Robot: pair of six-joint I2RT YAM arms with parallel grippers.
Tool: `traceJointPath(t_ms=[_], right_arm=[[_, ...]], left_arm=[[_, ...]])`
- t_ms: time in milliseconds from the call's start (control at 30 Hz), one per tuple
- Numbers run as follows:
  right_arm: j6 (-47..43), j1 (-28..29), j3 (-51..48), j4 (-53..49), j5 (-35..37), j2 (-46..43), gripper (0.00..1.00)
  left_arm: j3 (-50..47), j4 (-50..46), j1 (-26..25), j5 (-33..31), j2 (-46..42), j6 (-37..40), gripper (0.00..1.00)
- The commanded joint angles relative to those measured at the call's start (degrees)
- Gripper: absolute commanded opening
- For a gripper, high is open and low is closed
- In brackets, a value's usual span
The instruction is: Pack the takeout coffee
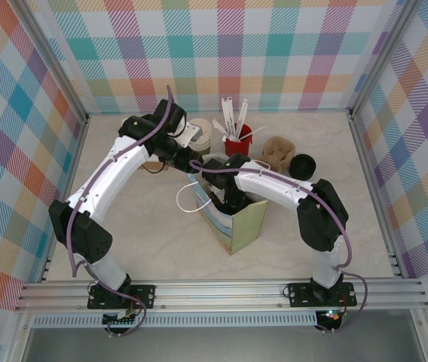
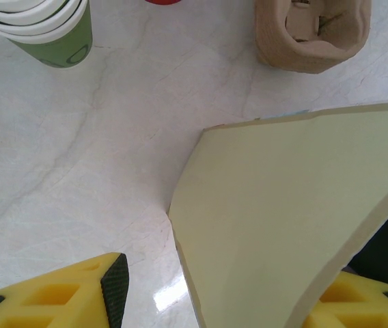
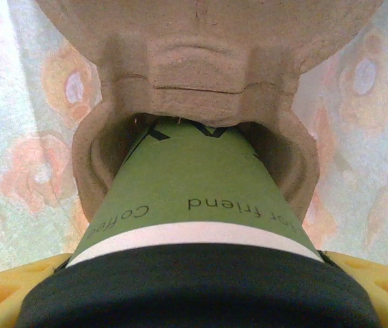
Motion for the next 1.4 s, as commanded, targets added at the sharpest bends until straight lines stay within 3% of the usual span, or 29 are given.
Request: traceJointPath(t_ms=[0, 800, 1367], right_arm=[[-1.6, 0.0, -2.0, 1.6, 0.9, 0.4, 0.74], [-1.4, 0.0, -3.3, 4.2, 2.5, -0.3, 0.77], [-0.6, 0.0, 0.7, 2.0, 2.3, -4.4, 0.95]], left_arm=[[-0.5, 1.0, 0.1, -0.2, -0.8, -0.6, 0.54], [-0.8, 1.4, 0.2, 0.9, -0.9, -0.8, 0.54], [-1.5, 1.6, 0.2, 2.3, -2.1, -0.6, 0.54]])
